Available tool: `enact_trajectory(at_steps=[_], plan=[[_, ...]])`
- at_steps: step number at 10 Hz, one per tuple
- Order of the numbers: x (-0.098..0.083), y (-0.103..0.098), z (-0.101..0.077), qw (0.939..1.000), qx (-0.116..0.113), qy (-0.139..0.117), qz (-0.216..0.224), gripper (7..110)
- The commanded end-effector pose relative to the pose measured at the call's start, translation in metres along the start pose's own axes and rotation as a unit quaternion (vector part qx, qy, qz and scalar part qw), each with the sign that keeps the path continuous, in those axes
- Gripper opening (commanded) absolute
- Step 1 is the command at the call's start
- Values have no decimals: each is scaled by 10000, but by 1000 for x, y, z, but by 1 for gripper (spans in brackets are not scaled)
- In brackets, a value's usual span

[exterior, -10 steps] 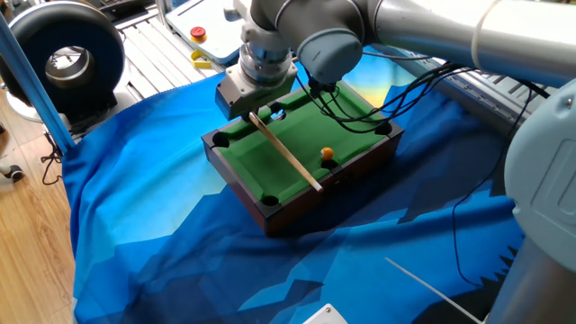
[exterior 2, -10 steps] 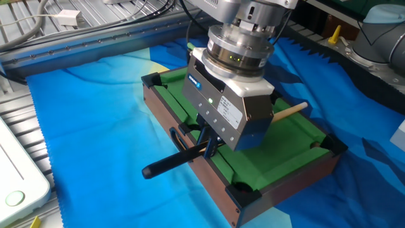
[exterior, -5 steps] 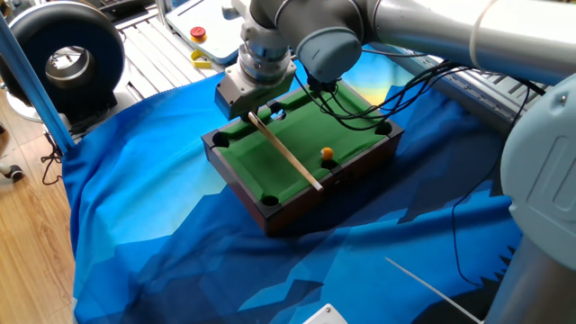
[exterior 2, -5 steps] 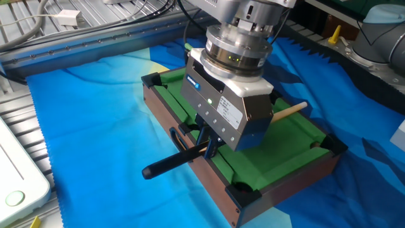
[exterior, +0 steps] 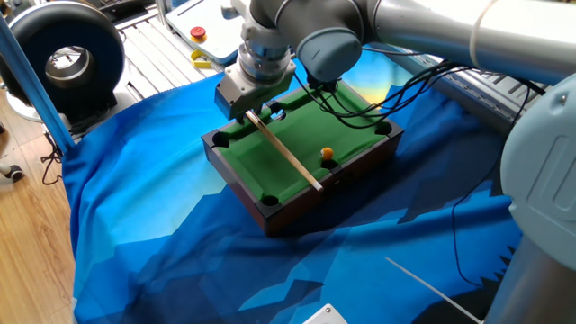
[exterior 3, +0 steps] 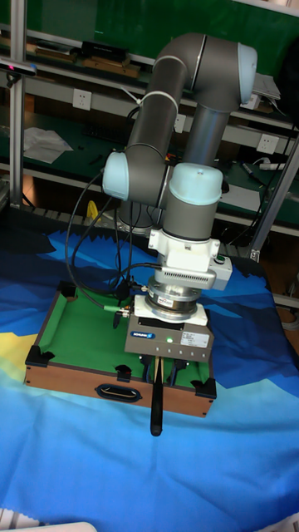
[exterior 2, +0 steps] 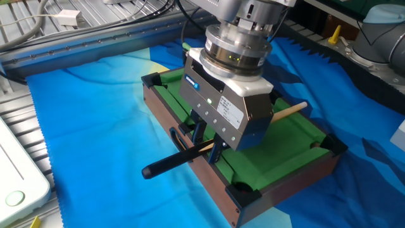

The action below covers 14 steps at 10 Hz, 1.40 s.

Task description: Hit the pool ball

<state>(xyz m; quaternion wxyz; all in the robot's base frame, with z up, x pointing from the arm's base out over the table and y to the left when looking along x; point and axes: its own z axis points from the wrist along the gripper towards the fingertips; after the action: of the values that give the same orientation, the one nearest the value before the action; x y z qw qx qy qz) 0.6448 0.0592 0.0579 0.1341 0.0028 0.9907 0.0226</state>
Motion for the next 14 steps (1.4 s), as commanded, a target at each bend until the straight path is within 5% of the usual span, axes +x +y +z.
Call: enact_trajectory(at_steps=[1, 3, 4, 14], plan=[[-2, 2, -2, 9999, -96, -2, -124, 66], [-4, 0, -6, 9998, -89, 21, -203, 66], [-5, -3, -10, 9997, -68, 67, -225, 88], [-19, -14, -63, 9973, -15, 637, -369, 88]])
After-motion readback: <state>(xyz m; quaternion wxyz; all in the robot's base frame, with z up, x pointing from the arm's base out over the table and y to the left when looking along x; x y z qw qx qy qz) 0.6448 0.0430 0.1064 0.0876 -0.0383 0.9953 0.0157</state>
